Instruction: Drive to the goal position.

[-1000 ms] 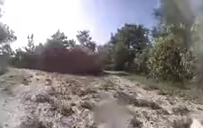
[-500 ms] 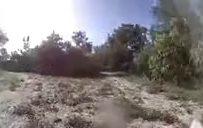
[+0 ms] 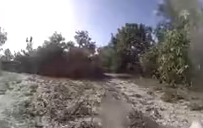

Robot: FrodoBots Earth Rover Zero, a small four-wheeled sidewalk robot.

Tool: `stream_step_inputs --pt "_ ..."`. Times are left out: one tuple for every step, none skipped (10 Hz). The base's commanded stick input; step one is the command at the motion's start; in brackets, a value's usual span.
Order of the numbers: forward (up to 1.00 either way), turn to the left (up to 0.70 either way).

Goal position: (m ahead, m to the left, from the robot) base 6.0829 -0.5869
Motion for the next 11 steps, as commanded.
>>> stream_step_inputs --pt "0.85 -0.22" --pt "0.85 0.0" --pt "0.85 -0.04" --pt "0.85 -0.19" --pt "0.85 -0.33" --pt "0.85 -0.34" --pt "0.85 -0.07" --pt "0.85 0.0" --pt "0.85 0.0" --pt "0.85 0.0" --pt "0.85 0.0"
